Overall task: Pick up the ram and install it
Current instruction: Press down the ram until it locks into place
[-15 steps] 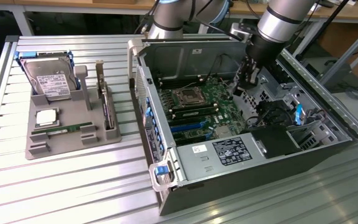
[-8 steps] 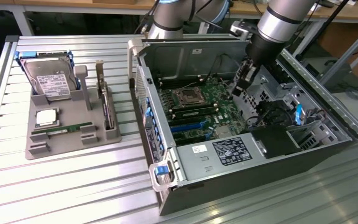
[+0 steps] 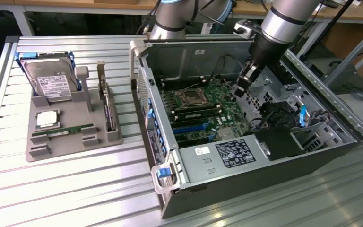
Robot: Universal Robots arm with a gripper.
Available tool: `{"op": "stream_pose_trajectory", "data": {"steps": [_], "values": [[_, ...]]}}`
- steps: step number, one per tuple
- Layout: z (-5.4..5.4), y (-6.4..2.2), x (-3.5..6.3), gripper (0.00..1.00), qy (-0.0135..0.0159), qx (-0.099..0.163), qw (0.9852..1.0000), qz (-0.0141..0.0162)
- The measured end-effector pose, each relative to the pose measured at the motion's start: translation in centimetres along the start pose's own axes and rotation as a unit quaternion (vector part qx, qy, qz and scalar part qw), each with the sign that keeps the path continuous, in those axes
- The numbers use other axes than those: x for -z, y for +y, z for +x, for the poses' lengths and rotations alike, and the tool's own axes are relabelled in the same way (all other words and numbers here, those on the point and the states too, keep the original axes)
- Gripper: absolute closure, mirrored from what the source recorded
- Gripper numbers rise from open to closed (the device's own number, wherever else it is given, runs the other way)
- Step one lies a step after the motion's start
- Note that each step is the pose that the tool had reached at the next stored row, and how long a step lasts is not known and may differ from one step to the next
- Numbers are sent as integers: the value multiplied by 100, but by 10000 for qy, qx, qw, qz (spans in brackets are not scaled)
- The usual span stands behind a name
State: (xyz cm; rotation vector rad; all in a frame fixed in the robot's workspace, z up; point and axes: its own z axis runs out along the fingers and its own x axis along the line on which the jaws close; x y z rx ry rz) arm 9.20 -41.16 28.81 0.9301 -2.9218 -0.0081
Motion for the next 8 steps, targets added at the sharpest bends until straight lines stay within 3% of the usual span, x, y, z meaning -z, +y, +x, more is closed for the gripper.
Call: {"op": "stream_pose_trajectory", "data": {"steps": [5,7,8], "values": [[0,0,-3,90,-4,-573,9984,-24],[0,0,-4,90,-6,-779,9970,-32],[0,0,-4,90,-7,-944,9955,-39]]}}
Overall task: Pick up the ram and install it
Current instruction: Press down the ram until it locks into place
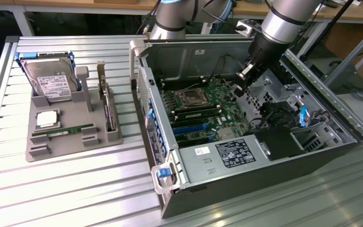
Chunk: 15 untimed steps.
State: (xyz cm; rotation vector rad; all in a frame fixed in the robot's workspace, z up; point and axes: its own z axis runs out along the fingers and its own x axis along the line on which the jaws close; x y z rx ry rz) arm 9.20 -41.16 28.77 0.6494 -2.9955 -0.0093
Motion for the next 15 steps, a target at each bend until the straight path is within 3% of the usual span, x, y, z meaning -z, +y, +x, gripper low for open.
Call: {"op": "stream_pose_trajectory", "data": {"steps": [2,3,8,10,12,13,15], "values": [[0,0,-1,90,-2,-240,9997,-11],[0,0,-2,90,-5,-492,9988,-24],[-1,0,-7,90,-16,-1284,9917,-69],[-1,0,-9,90,-20,-1568,9876,-86],[-1,0,-12,90,-26,-1898,9818,-107],[-1,0,-12,90,-27,-2009,9795,-114],[-1,0,-14,90,-29,-2149,9766,-121]]}}
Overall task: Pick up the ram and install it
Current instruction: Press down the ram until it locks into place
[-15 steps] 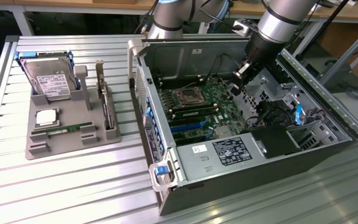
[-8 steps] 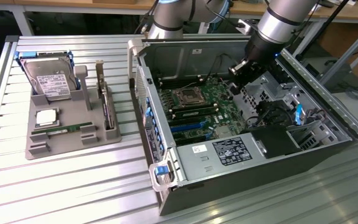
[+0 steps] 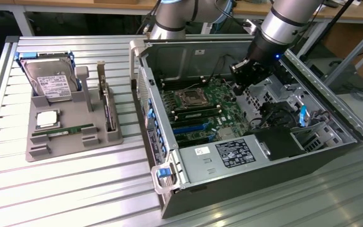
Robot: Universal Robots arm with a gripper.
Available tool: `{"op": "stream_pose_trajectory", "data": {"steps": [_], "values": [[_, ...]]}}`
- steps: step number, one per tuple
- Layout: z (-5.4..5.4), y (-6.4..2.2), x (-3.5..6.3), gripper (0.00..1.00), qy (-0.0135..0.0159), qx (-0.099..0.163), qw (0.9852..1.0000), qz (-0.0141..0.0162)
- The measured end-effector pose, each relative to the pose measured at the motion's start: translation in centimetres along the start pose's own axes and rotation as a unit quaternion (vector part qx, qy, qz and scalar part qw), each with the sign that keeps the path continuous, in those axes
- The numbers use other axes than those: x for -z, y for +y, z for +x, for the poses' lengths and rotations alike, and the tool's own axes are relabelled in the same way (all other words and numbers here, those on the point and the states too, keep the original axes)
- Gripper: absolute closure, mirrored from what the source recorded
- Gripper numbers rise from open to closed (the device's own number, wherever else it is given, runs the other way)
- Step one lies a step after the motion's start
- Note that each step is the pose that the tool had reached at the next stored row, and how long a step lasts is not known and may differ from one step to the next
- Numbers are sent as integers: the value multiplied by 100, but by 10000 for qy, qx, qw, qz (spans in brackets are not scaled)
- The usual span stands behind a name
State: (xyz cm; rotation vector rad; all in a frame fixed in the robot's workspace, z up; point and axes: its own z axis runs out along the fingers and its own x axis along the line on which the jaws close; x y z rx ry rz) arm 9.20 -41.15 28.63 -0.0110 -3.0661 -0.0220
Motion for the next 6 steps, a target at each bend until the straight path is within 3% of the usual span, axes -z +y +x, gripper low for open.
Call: {"op": "stream_pose_trajectory", "data": {"steps": [6], "values": [[0,0,0,90,-1,-83,10000,-3]]}}
